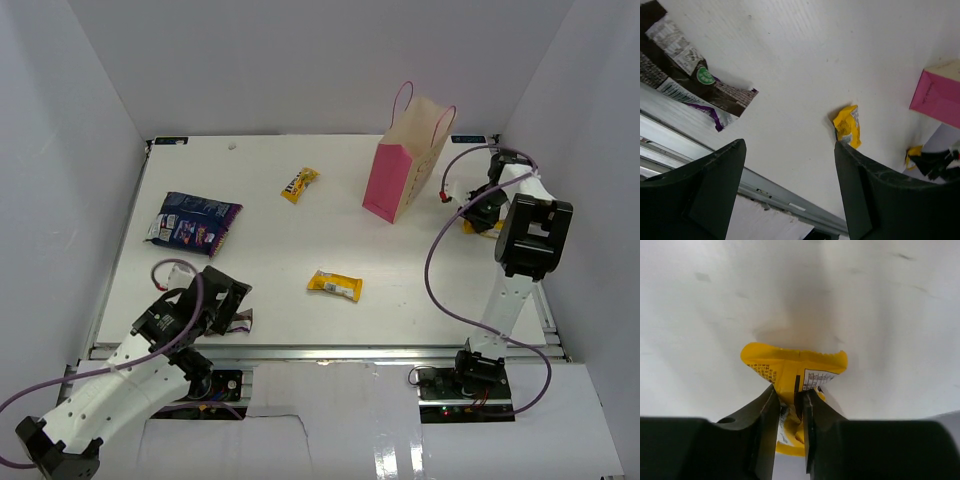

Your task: Place the snacks into the paper bag

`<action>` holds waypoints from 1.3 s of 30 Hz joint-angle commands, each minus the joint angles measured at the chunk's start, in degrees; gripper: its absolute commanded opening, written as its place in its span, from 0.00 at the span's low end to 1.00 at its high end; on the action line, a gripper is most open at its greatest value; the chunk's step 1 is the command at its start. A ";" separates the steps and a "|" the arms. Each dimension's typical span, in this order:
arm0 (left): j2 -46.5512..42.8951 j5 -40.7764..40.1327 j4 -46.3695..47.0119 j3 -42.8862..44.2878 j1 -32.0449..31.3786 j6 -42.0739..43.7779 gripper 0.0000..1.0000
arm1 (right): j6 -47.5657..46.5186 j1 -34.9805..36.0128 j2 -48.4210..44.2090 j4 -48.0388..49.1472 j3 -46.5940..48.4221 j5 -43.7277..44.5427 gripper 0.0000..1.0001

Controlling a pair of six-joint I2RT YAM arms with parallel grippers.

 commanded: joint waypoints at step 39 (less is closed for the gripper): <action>10.06 1.00 -11.51 -0.68 0.14 -10.95 0.82 | 100.75 18.21 -29.19 62.08 8.63 -16.93 0.08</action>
